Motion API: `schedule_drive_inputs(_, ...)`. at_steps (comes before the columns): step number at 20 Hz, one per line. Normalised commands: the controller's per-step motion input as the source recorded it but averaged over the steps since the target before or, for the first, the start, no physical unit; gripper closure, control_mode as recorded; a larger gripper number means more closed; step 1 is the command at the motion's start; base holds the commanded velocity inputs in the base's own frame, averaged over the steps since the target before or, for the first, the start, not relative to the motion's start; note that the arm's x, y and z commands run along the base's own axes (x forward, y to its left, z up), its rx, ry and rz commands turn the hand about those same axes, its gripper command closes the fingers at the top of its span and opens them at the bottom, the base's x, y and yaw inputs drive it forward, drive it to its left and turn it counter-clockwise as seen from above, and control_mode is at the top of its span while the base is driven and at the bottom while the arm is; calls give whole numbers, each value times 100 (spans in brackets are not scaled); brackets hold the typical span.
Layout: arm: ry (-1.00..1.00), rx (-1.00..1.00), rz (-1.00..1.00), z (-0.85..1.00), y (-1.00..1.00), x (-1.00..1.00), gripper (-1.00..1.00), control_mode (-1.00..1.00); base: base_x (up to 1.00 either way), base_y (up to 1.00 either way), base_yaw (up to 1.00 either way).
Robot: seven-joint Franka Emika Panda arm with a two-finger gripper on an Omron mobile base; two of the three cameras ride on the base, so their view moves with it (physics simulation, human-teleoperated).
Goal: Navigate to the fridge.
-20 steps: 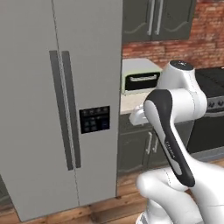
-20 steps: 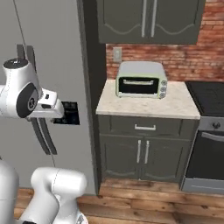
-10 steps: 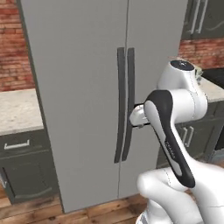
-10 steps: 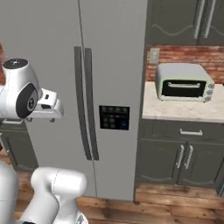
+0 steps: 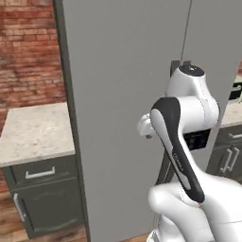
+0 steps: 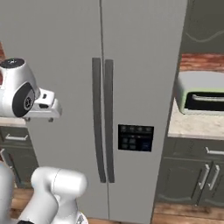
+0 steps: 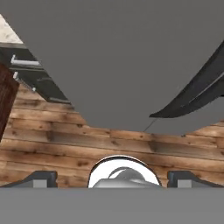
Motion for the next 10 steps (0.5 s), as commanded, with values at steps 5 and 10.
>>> schedule_drive_inputs(5,0,0,0,0,0,0,-100,100,61,-89,0)
schedule_drive_inputs(10,0,0,0,0,0,0,-100,100,98,1,3)
